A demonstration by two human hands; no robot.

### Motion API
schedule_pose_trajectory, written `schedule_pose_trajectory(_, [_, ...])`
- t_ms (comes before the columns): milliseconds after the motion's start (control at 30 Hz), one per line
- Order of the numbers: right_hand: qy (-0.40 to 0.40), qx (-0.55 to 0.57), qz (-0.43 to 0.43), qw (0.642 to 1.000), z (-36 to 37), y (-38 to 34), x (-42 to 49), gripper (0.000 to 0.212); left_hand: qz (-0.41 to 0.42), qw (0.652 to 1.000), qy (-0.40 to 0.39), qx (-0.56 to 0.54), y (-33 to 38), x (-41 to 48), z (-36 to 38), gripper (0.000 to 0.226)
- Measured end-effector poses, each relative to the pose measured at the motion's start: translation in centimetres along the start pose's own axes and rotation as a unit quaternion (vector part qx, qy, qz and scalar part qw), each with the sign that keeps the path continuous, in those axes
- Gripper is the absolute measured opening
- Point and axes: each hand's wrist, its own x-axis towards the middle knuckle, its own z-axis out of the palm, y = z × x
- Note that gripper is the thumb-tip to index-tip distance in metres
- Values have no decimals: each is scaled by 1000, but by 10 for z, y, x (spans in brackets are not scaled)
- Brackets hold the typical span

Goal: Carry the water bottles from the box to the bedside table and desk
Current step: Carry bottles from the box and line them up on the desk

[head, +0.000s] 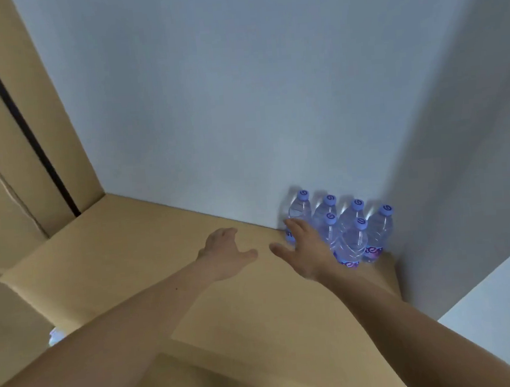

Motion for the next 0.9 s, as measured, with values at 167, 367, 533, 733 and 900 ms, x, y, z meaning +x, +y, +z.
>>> schedule_pose_trajectory(167, [-49,-69,-71,994,57,-114,-8,73,-61,997,45,-4,-112,-60,-58,87])
schedule_pose_trajectory(367, [-117,-122,-162,972,150,-262,-18,73,-142,982,123,-12,-253,-138,-131,88])
schedule_pose_trajectory(533, [-176,-134,-223,949,223,-371,-21,74,-212,962,170,-20,-350,-202,-189,84])
schedule_pose_trajectory(733, [-223,-135,-285,923,302,-472,0,74,-308,932,192,-26,-448,-227,-233,85])
schedule_pose_trajectory(900, [-260,-124,-321,902,353,-536,45,72,-361,909,209,-21,-506,-214,-268,84])
